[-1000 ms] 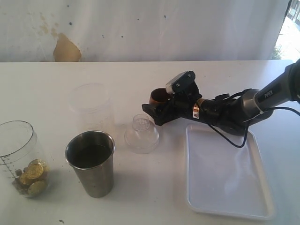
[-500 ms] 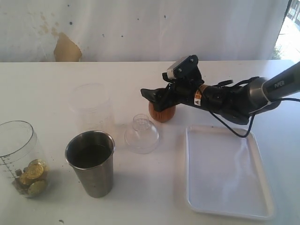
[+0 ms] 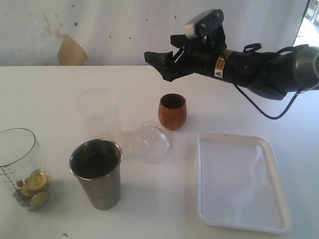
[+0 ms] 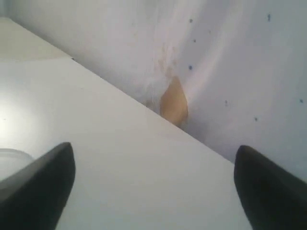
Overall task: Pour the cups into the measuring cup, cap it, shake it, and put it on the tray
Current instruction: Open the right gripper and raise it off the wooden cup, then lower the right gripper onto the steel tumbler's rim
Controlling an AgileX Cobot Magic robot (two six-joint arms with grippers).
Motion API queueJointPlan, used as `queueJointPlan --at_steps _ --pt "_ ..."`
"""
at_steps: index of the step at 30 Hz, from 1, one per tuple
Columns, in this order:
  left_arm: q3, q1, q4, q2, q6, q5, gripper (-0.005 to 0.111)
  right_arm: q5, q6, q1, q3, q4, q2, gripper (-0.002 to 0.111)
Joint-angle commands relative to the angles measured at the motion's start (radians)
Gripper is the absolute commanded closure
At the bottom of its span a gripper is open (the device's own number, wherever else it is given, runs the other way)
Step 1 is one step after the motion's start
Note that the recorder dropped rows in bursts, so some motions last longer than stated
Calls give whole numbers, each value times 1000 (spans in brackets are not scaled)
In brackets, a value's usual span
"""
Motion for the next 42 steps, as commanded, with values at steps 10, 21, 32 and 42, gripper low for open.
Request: queueJointPlan --at_steps 10,21,32,42 --pt "5 -4 -2 -4 2 -11 107 110 481 -2 3 -491 -321 60" --pt "5 -4 -2 -4 2 -11 107 -171 949 80 3 -809 -427 34" --pt "5 -4 -2 -4 2 -11 107 -226 944 80 3 -796 -425 7" --pt "5 -4 -2 -4 2 -11 107 -333 798 125 83 -827 -423 3"
